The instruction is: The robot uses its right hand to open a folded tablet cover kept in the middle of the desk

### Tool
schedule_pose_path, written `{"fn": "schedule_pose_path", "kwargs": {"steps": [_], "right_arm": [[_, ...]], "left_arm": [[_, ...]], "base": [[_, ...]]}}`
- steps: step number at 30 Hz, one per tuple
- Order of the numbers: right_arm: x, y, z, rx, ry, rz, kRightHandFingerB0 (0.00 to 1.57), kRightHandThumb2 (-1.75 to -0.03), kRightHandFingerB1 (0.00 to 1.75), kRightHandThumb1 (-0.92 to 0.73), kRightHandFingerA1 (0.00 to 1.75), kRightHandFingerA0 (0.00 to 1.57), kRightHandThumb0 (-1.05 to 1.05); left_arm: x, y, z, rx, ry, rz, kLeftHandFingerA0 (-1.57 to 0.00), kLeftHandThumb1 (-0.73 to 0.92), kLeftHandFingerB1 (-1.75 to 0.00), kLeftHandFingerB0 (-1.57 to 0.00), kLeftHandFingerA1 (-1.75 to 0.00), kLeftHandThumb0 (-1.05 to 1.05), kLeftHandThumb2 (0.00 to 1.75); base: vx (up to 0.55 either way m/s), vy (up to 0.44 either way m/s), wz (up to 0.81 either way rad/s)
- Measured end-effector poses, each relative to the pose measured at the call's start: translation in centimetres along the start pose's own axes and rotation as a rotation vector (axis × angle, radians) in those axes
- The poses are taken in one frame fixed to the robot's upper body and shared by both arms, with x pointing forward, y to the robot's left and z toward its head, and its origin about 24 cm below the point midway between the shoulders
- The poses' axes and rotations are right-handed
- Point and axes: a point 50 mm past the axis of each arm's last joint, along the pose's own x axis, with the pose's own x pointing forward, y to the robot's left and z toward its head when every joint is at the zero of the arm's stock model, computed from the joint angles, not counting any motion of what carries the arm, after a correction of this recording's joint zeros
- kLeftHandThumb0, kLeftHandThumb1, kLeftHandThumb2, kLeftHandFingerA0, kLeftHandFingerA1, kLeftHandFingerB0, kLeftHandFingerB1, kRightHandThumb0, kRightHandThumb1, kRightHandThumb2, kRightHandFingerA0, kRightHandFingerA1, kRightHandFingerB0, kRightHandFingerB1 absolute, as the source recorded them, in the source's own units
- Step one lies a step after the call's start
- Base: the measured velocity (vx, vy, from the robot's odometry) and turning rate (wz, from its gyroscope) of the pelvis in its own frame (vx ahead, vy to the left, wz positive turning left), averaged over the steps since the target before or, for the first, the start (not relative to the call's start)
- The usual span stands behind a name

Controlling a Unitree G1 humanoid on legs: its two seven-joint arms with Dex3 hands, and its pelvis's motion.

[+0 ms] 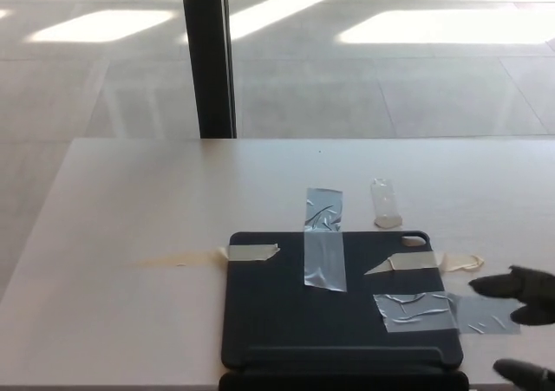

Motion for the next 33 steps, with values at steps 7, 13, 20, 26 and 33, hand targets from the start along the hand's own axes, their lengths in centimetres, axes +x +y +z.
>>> {"fn": "schedule_pose_path", "kwargs": {"steps": [7,13,20,26,33], "right_arm": [[-1.0,-3.5,-4.2,0.103,0.146,-0.16,0.49,-0.62,0.59,-0.7,0.66,0.63,-0.94],[-2.9,-5.3,-8.4,0.222,0.286,-0.3,0.3,-0.65,0.62,-0.81,0.75,0.48,-0.89],[-6.5,-6.0,-13.9,0.402,0.465,-0.487,0.26,-0.67,0.6,-0.89,0.75,0.37,-0.83],[-10.1,-5.6,-17.7,0.583,0.597,-0.677,0.37,-0.66,0.61,-0.85,0.75,0.49,-0.85],[-13.4,-3.3,-20.9,0.825,0.71,-0.921,0.38,-0.66,0.63,-0.88,0.77,0.49,-0.85]], "left_arm": [[0.0,0.3,-0.1,0.003,0.004,0.006,-0.74,0.3,-0.75,-0.62,-0.85,-0.51,0.81],[-0.1,0.7,-0.3,0.006,0.009,0.014,-0.75,0.3,-0.76,-0.66,-0.85,-0.54,0.81],[-0.2,1.0,-0.6,0.011,0.017,0.023,-0.74,0.3,-0.76,-0.64,-0.85,-0.55,0.81],[-0.2,1.2,-0.8,0.009,0.02,0.027,-0.75,0.3,-0.75,-0.61,-0.86,-0.53,0.81],[-0.2,1.3,-1.0,-0.001,0.025,0.029,-0.71,0.44,-0.73,-0.64,-0.85,-0.5,0.6]], "base": [[0.0,0.0,0.0],[0.0,0.0,0.0],[0.0,0.0,0.0],[0.0,0.0,0.0],[0.0,0.0,0.0]]}}
